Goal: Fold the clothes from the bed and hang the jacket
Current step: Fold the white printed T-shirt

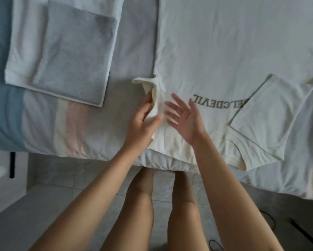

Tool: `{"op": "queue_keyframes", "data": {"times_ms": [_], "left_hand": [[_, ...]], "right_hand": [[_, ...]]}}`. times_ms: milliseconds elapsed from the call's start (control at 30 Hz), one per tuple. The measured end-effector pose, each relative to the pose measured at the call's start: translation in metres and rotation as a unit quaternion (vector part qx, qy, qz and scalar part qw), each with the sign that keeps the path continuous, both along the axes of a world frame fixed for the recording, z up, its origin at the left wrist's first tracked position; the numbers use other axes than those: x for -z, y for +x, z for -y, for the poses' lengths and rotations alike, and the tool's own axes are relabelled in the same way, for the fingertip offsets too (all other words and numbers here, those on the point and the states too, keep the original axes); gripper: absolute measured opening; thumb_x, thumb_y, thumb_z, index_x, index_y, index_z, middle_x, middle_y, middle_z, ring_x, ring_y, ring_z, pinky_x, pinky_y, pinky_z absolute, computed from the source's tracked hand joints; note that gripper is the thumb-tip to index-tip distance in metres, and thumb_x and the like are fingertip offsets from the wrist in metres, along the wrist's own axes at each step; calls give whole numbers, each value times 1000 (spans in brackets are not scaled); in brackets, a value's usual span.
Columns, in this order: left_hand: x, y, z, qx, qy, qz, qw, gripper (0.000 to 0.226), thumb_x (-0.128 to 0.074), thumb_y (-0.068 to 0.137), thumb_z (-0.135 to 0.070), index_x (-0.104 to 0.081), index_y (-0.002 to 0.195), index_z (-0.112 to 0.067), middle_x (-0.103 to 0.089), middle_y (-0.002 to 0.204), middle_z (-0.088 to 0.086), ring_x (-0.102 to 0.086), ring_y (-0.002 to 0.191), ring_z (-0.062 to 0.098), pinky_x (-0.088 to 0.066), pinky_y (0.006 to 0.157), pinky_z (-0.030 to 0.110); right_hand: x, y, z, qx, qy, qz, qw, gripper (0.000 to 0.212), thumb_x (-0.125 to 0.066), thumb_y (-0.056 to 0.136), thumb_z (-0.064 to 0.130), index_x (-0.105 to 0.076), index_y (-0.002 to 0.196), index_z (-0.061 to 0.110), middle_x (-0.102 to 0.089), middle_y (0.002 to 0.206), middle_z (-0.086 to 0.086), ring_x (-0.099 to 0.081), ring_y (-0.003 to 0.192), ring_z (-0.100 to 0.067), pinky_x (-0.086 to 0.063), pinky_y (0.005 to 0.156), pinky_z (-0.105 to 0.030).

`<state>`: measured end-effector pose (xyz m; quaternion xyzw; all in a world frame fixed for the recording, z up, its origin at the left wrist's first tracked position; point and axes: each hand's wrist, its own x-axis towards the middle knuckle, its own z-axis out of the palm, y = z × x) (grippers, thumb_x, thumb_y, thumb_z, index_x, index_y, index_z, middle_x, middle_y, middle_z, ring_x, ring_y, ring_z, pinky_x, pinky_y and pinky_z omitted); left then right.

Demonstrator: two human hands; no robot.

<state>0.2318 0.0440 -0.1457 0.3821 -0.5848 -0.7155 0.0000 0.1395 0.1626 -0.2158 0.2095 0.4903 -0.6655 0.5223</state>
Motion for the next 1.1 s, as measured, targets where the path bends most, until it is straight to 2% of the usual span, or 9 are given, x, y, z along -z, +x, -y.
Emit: {"op": "queue_keyframes", "data": {"times_ms": [100,167,233,367,533,734,900,1000,1100], "left_hand": [[-4,-36,-28,175,17,-41,984,8,-55,87,-40,-62,87,-36,-39,146,-16,-32,138,3,-32,108,23],[2,-57,-45,189,-3,4,982,21,-46,83,-54,-62,81,-40,-49,141,3,-41,134,14,-35,107,31],[17,-65,-40,140,-126,28,982,19,-47,84,-38,-63,88,-28,-62,120,9,-55,116,18,-41,97,24],[56,-93,-6,259,-448,35,855,36,-54,78,-7,-61,113,-7,-59,126,11,-53,120,26,-36,98,30],[77,-134,10,432,-532,151,712,51,-59,87,-29,-42,133,-15,-47,135,9,-38,127,28,-20,102,38],[71,-156,30,455,-470,99,750,21,-58,91,-28,-61,107,-14,-60,111,9,-50,112,29,-29,91,37],[79,-136,17,367,-586,80,718,41,-58,86,-34,-55,123,-15,-49,132,11,-43,122,31,-24,101,43],[83,-96,-9,333,-623,66,705,60,-50,85,-34,-41,139,-8,-36,147,16,-33,133,32,-23,107,52],[92,-38,-46,384,-613,75,687,66,-41,88,-34,-32,145,-3,-28,154,15,-18,142,25,-13,111,54]], "right_hand": [[-4,-5,-42,205,-22,64,976,57,-23,97,55,-58,128,22,-62,127,-4,-57,115,-26,-42,101,-42],[-5,-6,-74,276,12,61,959,61,-31,94,60,-58,128,18,-60,130,-9,-57,118,-29,-43,101,-45],[-4,-6,-91,268,76,46,959,58,-40,93,59,-57,128,16,-62,124,-6,-61,112,-27,-49,92,-42],[-6,-9,-106,79,223,-74,969,42,-66,87,33,-56,124,17,-63,113,0,-62,101,-18,-52,74,-31],[-9,-6,-97,-61,348,-251,901,21,-62,87,15,-62,108,13,-61,86,11,-57,76,-1,-42,60,-10],[-24,-10,-96,-86,435,-423,790,14,-53,92,16,-62,101,12,-59,92,6,-52,78,-11,-37,64,-26],[-10,-23,-110,-81,469,-396,785,38,-51,87,8,-55,124,16,-62,114,-1,-57,102,-20,-47,83,-36],[0,-19,-108,-138,527,-468,695,55,-51,80,-3,-48,134,9,-52,132,-10,-46,124,-28,-38,105,-39],[9,-7,-84,-325,417,-637,562,63,-46,82,2,-40,144,12,-41,148,-8,-33,140,-27,-19,116,-39]]}}
